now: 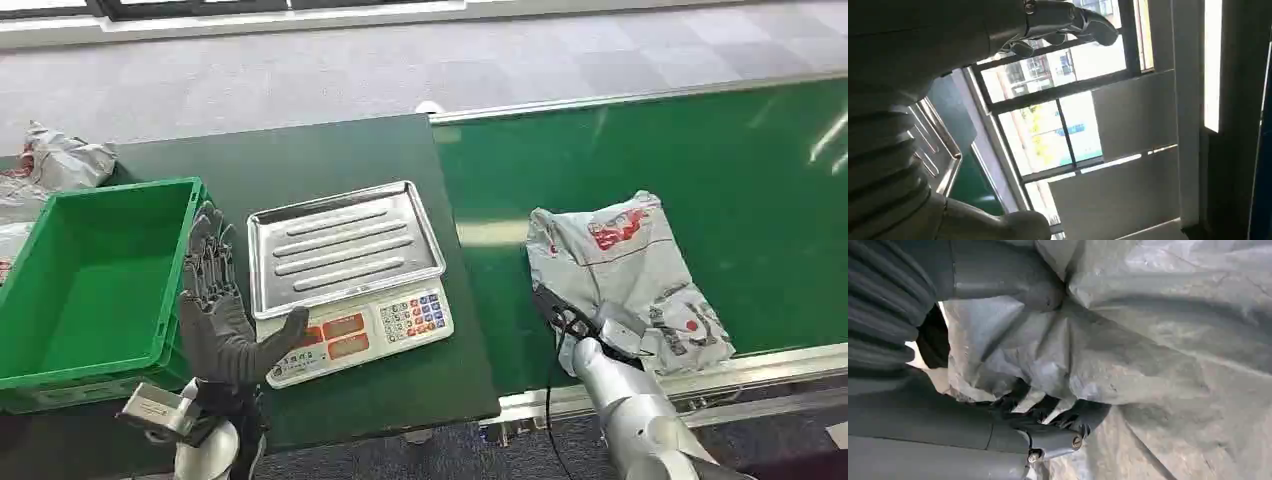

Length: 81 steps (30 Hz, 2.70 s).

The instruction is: Moved the parcel from conveyor to table for the left to box.

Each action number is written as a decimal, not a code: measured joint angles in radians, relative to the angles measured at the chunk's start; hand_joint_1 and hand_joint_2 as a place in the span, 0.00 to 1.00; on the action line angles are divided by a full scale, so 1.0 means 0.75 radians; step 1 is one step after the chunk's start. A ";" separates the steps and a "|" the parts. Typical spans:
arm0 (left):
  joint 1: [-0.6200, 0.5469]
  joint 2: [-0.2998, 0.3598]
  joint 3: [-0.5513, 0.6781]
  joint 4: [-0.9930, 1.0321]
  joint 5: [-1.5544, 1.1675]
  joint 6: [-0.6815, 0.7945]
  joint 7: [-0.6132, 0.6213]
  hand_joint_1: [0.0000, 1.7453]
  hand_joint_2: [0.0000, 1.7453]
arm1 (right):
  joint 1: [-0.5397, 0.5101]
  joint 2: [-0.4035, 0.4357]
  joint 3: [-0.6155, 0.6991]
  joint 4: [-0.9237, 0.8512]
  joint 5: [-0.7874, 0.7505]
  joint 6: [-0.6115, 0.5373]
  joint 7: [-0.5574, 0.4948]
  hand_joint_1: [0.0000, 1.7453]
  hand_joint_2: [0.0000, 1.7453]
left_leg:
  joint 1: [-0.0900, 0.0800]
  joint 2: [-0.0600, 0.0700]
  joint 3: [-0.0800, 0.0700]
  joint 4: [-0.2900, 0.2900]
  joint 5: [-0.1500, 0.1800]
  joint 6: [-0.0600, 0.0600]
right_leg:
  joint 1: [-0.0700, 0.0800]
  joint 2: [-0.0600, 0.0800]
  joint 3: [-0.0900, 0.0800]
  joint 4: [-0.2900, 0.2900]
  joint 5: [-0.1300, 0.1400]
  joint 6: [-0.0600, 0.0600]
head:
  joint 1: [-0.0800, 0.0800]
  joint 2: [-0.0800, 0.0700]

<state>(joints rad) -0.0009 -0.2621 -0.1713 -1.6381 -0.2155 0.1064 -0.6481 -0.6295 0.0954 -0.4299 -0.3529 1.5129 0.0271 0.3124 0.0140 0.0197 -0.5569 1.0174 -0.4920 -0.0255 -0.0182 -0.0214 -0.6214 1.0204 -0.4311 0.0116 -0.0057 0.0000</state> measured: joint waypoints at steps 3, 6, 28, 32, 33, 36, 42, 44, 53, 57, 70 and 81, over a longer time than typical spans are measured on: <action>0.000 0.000 0.000 0.002 -0.001 0.000 0.000 0.00 1.00 | -0.007 0.005 0.005 0.000 -0.004 -0.015 -0.039 1.00 1.00 | 0.000 0.000 0.000 0.000 0.000 0.000 | 0.000 0.000 0.000 0.000 0.000 0.000 | 0.000 0.000; -0.002 0.000 0.000 0.010 0.000 0.003 0.000 0.00 1.00 | -0.006 0.013 0.006 0.000 -0.045 -0.043 -0.168 1.00 1.00 | 0.001 0.002 0.000 0.000 0.000 0.000 | 0.000 0.001 0.000 0.000 0.000 0.000 | 0.000 0.000; 0.025 0.002 0.045 0.010 0.021 0.049 -0.049 0.00 1.00 | 0.299 0.180 0.373 -0.992 -0.760 -0.569 -0.784 1.00 1.00 | 0.001 -0.001 -0.008 0.000 0.000 -0.001 | 0.001 -0.001 -0.009 0.001 -0.001 -0.001 | 0.000 0.000; 0.024 0.002 0.045 0.013 0.023 0.051 -0.049 0.00 1.00 | 0.348 0.213 0.411 -1.305 -0.781 -0.794 -0.810 1.00 1.00 | 0.001 0.001 -0.007 0.000 0.000 -0.001 | 0.001 0.001 -0.009 0.001 -0.001 -0.001 | 0.000 0.000; 0.023 0.001 0.045 0.015 0.024 0.052 -0.049 0.00 1.00 | 0.350 0.220 0.419 -1.360 -0.782 -0.830 -0.818 1.00 1.00 | 0.001 0.001 -0.007 0.000 0.000 -0.001 | 0.001 0.001 -0.009 0.001 -0.001 0.000 | 0.000 0.000; 0.023 0.000 0.045 0.020 0.026 0.058 -0.049 0.00 1.00 | 0.353 0.232 0.442 -1.480 -0.786 -0.886 -0.829 1.00 1.00 | 0.001 0.001 -0.007 0.000 0.000 -0.001 | 0.001 0.001 -0.009 0.001 -0.001 0.000 | 0.000 0.000; 0.022 0.000 0.042 0.033 0.042 0.081 -0.056 0.00 1.00 | 0.351 0.249 0.453 -1.564 -0.895 -0.953 -0.908 1.00 1.00 | 0.001 0.001 -0.008 0.000 0.000 -0.001 | 0.001 0.001 -0.008 0.001 -0.001 0.000 | 0.000 0.000; 0.018 0.000 0.032 0.044 0.053 0.098 -0.063 0.00 1.00 | 0.336 0.250 0.479 -1.557 -0.931 -0.937 -0.911 1.00 1.00 | 0.001 0.001 -0.008 0.000 0.000 -0.001 | 0.001 0.001 -0.009 0.001 -0.001 0.000 | 0.000 0.000; -0.049 0.005 -0.047 0.081 0.130 0.120 -0.072 0.00 1.00 | 0.020 0.308 0.777 -1.094 -0.957 -0.631 -0.890 1.00 1.00 | 0.002 0.006 -0.006 -0.001 0.004 -0.004 | 0.002 0.005 -0.011 0.002 0.002 -0.004 | 0.000 0.000; -0.055 0.007 -0.067 0.085 0.158 0.122 -0.072 0.00 1.00 | -0.090 0.339 0.870 -0.863 -0.952 -0.617 -0.873 1.00 1.00 | 0.003 0.002 -0.009 -0.001 0.005 -0.005 | 0.002 0.001 -0.011 0.003 0.002 -0.005 | -0.001 0.000; -0.091 0.021 -0.074 0.078 0.224 0.105 -0.073 0.00 1.00 | -0.198 0.361 1.154 -0.400 -1.153 -0.546 -0.845 0.00 0.00 | 0.003 0.001 -0.010 -0.001 0.005 -0.005 | 0.002 0.001 -0.013 0.003 0.002 -0.004 | 0.000 0.000; -0.126 0.020 -0.063 0.084 0.163 0.091 -0.072 0.00 1.00 | -0.222 0.348 1.162 -0.229 -1.127 -0.282 -0.881 0.00 0.00 | 0.003 0.001 -0.010 -0.001 0.005 -0.005 | 0.002 0.002 -0.013 0.003 0.002 -0.005 | 0.000 0.000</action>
<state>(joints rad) -0.0956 -0.2468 -0.2182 -1.5747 -0.0934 0.1743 -0.7023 -0.7958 0.3567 0.4418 -0.5249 0.6680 -0.1847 -0.3486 0.0159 0.0205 -0.5640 1.0165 -0.4880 -0.0293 -0.0165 -0.0199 -0.6314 1.0225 -0.4294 0.0082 -0.0057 0.0000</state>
